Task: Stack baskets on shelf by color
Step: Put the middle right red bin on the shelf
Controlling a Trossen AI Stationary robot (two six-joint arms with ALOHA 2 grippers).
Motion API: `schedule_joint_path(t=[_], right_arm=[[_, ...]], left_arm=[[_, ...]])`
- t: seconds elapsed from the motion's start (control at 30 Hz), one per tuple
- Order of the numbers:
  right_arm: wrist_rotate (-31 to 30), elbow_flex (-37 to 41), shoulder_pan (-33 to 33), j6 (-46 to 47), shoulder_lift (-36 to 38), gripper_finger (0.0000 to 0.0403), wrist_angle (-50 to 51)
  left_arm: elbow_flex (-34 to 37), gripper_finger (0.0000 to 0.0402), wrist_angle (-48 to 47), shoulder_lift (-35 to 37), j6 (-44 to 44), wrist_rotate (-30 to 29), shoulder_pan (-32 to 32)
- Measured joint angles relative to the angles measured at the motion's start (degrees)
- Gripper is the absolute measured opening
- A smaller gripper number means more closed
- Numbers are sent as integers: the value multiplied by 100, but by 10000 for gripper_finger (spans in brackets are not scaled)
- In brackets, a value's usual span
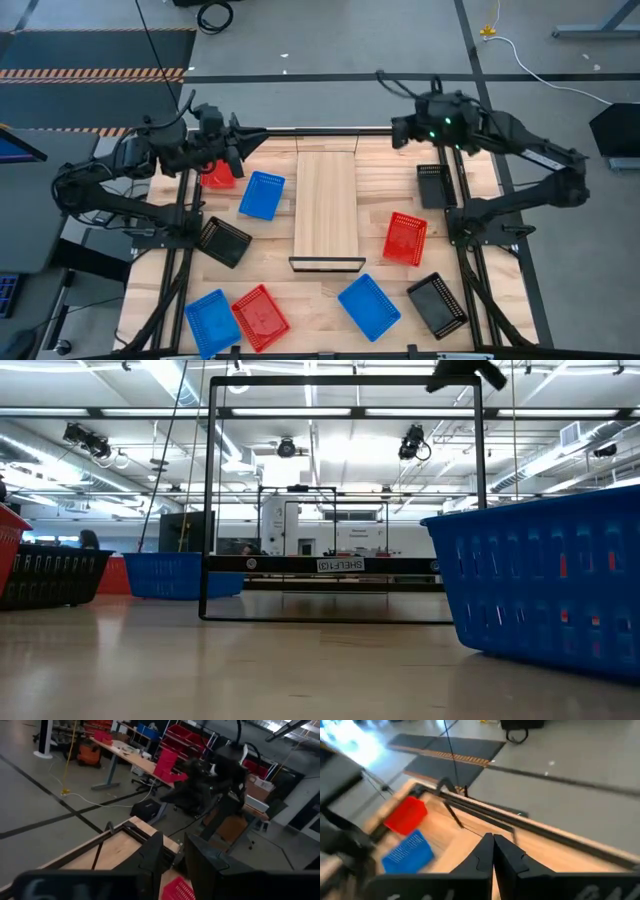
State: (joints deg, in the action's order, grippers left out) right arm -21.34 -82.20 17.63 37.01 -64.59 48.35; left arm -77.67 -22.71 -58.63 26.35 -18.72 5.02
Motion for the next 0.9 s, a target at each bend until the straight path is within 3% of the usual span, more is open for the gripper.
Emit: schedule_joint_path(t=[0.27, 0.43, 0.6, 0.9], right_arm=[[1422, -168, 157, 341, -560, 14, -2047], [2263, -168, 153, -118, -824, 14, -2851], [2303, -166, 179, -97, -1079, 14, -3097], [2398, -163, 271, -102, -1510, 14, -3352]], left_arm=[[0, 84, -32, 16, -4, 61, 0], [0, 81, -27, 13, -42, 41, 2], [9, 94, -53, -68, -447, -332, 7], [1, 126, -304, -215, -401, -353, 6]])
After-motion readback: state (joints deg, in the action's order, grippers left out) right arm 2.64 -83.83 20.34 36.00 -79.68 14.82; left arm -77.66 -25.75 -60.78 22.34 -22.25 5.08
